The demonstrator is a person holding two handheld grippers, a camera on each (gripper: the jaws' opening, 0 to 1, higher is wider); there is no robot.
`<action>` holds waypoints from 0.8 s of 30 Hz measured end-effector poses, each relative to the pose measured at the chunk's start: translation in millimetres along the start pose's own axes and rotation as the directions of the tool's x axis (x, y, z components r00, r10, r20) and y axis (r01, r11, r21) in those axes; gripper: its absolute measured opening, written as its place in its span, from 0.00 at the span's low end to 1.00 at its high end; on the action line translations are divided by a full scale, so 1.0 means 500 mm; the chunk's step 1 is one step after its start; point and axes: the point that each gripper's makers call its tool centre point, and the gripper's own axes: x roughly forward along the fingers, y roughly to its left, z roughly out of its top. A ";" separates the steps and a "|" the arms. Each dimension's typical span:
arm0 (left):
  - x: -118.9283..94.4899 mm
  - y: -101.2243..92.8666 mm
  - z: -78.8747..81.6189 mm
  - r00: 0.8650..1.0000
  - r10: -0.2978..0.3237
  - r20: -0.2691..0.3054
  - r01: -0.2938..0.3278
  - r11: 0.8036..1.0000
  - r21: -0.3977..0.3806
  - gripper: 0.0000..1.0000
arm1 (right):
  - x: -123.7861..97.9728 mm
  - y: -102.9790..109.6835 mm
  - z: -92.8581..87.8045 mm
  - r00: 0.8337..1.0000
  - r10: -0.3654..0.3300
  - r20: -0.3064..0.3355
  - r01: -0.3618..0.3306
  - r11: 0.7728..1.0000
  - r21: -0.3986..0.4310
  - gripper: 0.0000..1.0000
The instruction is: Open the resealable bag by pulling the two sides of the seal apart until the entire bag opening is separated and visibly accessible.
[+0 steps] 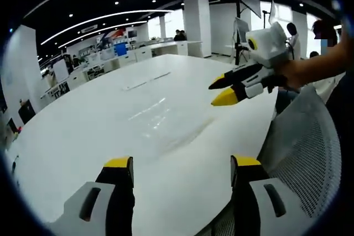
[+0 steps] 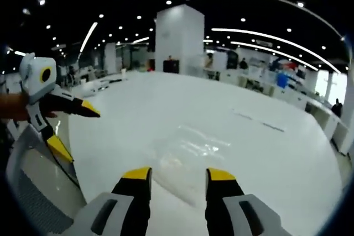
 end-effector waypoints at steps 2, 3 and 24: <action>-0.001 0.001 -0.002 1.000 0.002 -0.003 -0.002 1.000 0.005 0.72 | -0.009 -0.001 -0.001 1.000 -0.006 0.006 0.006 1.000 0.012 0.41; -0.002 0.001 -0.002 1.000 0.004 -0.004 -0.004 1.000 0.007 0.72 | -0.014 -0.003 -0.001 1.000 -0.012 0.010 0.012 1.000 0.019 0.42; -0.039 0.046 -0.022 0.994 0.107 0.001 -0.107 0.992 -0.073 0.97 | -0.115 0.000 -0.037 0.998 -0.067 -0.004 0.066 0.989 0.130 0.59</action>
